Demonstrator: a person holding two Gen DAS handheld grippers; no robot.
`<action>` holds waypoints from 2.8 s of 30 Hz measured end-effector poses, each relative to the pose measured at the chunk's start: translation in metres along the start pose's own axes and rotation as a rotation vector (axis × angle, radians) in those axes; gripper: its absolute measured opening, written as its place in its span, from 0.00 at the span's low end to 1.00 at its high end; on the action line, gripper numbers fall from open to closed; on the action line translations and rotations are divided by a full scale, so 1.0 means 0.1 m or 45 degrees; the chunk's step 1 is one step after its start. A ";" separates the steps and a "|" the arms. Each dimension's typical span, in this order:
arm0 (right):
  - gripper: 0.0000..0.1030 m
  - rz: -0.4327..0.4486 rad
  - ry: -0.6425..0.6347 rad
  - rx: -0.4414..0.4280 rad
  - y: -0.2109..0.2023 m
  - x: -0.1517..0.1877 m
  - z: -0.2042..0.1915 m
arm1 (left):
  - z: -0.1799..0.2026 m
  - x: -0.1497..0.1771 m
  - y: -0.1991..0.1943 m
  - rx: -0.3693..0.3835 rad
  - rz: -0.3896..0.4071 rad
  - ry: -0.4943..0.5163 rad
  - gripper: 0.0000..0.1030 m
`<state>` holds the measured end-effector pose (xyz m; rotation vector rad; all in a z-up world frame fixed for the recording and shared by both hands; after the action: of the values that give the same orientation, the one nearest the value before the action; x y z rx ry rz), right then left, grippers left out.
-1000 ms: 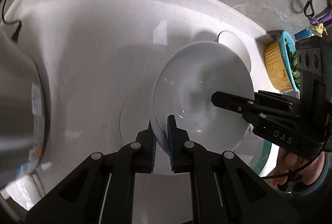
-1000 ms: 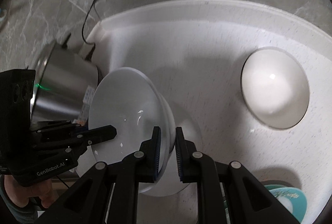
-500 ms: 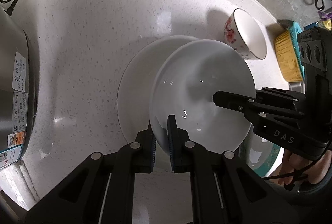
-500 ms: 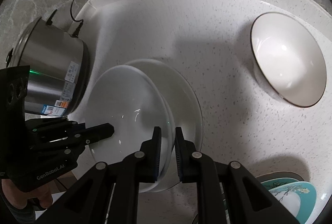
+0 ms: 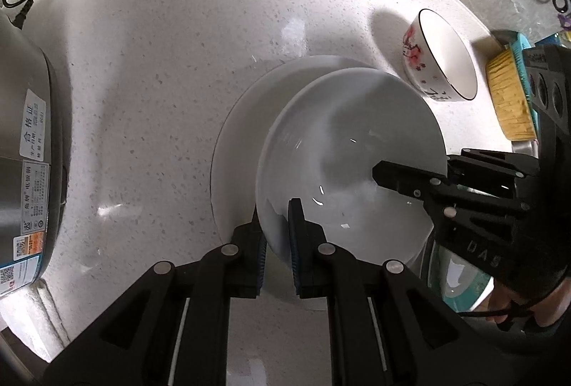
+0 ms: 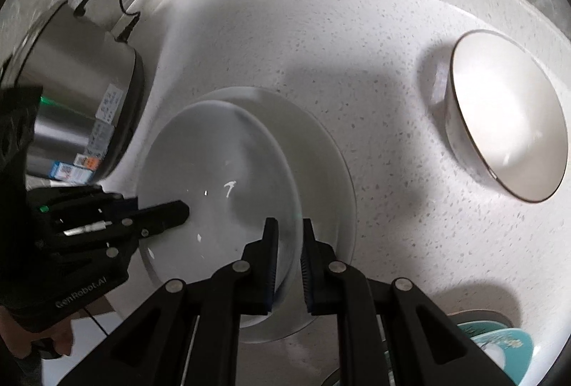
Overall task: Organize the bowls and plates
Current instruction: 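Open both grippers to release the small white bowl, then move both grippers to the rim of the red-floral white bowl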
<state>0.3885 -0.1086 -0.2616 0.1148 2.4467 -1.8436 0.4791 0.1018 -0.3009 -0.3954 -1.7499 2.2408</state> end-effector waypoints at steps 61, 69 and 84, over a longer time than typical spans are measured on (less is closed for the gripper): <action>0.55 0.109 0.040 -0.108 -0.44 0.03 0.07 | 0.00 -0.02 -0.83 0.175 0.316 -0.128 0.73; 0.64 0.400 0.298 -0.070 -1.39 0.17 1.29 | 0.56 -0.51 -0.80 0.151 0.248 0.083 0.73; 0.57 0.255 0.534 -0.282 -0.85 0.00 2.19 | 1.61 -1.61 0.14 0.097 -0.018 0.354 0.74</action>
<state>0.3829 -0.3423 -0.2409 0.7729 2.7584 -1.5814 0.5674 -0.1067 -0.2693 -0.6411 -1.5166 2.1159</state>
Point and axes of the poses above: each gripper's, at about its wrist camera, not at the fingertips, and y roughly the way its jaws point, z to its right, x to its underside, the point moved 2 cm from there along y, roughly the way its jaws point, and after that the axes turned 4 degrees about -z, right-handed, at the moved point
